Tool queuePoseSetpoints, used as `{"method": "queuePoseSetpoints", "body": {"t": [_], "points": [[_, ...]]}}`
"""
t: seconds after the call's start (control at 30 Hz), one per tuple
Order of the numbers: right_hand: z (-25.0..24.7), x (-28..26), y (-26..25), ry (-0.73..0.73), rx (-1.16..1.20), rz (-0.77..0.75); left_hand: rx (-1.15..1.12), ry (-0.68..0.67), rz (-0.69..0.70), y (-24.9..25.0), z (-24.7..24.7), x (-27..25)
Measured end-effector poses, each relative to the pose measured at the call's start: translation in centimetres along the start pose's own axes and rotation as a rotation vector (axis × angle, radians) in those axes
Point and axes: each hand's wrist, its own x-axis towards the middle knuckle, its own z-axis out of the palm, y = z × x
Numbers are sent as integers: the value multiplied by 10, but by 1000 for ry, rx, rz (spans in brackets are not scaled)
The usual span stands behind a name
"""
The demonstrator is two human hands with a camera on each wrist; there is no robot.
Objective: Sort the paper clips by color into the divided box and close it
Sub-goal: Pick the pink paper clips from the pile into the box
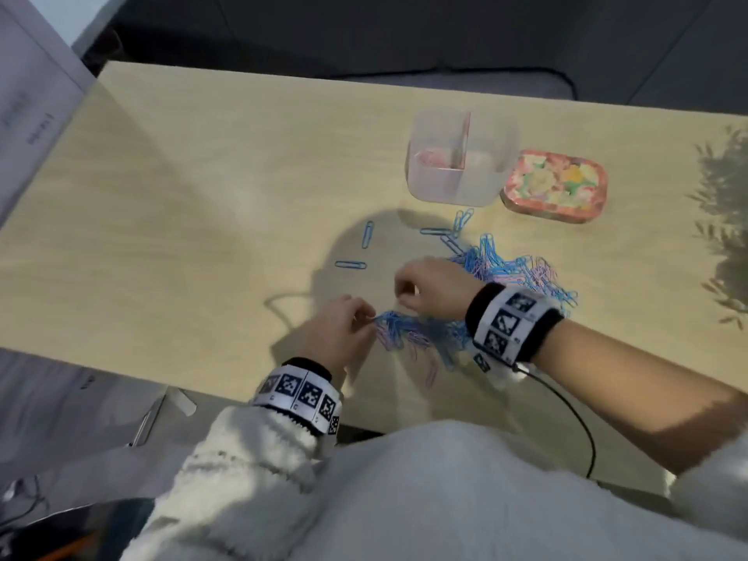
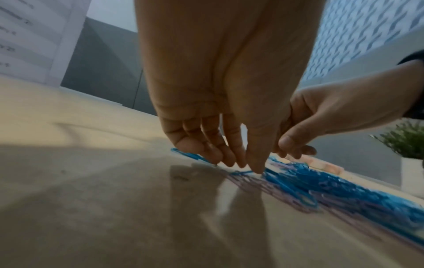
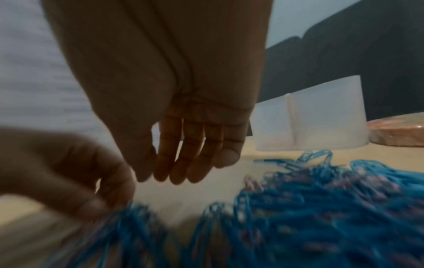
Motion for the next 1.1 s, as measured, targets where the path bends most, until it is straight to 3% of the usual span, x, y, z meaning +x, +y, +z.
{"method": "queuePoseSetpoints", "body": {"t": [0.13,0.23,0.43,0.6,0.77,0.87,0.97,1.1], "points": [[38,-5,-5,40,-59,51,91,21,2,9,6,7],[48,-3,-3,67,49,104,79,-7,-42,11,7,11],[29,-9,11,158,382,156,-177,38,-36,12,-3,14],[8,-12,33,312,466,211,-122,145,42,12,-14,24],[2,-15,61,428,315,306,3,111,42,3,-13,21],[10,-22,53,485,130,271,-4,36,67,3,-5,8],[29,-30,31,354,95,128,16,-13,108,6,8,-3],[52,-32,11,146,17,116,57,-17,116,11,18,-3]]}}
